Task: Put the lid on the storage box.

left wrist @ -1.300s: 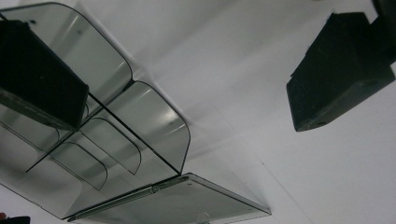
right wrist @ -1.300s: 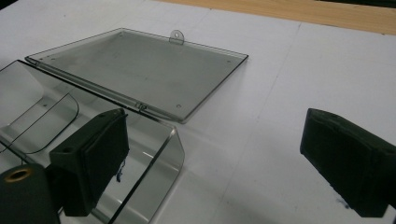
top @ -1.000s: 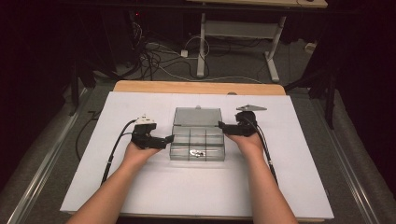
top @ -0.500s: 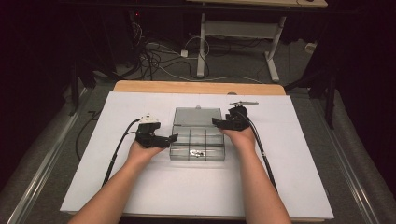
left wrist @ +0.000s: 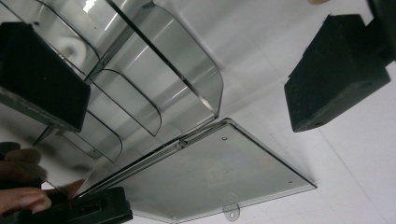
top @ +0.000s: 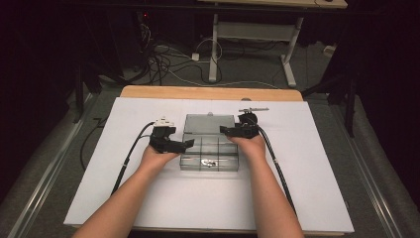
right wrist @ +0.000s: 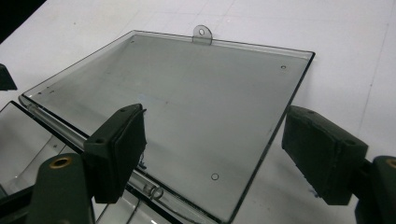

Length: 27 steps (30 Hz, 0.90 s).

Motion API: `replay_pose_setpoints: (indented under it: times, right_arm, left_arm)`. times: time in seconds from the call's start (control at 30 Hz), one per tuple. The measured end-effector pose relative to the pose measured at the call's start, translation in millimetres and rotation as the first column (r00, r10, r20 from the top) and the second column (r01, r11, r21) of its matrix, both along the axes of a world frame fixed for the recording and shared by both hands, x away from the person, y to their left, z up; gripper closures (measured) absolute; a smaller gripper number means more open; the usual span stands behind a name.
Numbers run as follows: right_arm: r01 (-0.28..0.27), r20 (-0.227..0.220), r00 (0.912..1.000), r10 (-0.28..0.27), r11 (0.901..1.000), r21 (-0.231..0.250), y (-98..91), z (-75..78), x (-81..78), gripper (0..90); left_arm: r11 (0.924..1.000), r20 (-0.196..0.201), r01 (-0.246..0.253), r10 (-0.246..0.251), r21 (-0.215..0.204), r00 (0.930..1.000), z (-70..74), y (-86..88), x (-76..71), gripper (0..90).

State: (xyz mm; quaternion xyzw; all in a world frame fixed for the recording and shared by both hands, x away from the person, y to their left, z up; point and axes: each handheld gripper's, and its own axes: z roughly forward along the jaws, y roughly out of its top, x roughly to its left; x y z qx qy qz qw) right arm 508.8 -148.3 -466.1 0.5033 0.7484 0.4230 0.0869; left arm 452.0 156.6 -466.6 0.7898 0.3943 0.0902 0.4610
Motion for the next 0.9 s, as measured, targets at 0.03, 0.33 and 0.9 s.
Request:
replay_pose_setpoints:
  times: [0.03, 0.33, 0.9]
  right_arm:
    - [0.001, -0.007, 1.0, -0.001, 1.0, 0.007, -0.4, -0.5, 0.4, 22.4]
    - [0.002, -0.055, 0.9985, 0.002, 0.998, 0.063, -4.0, -4.6, 3.9, 21.2]
    - [0.005, -0.036, 0.9993, -0.002, 0.996, 0.089, -2.7, 0.6, -1.7, 37.2]
  left_arm:
    - [1.0, -0.003, -0.001, 0.001, -0.003, 1.0, -0.3, -0.5, 1.0, 0.0]
    - [0.9997, -0.019, 0.024, -0.024, 0.005, 0.9995, -0.2, -8.3, 6.2, 1.2]
    - [1.0, -0.041, -0.005, 0.005, -0.006, 0.9992, 1.8, -9.6, 21.8, 6.5]
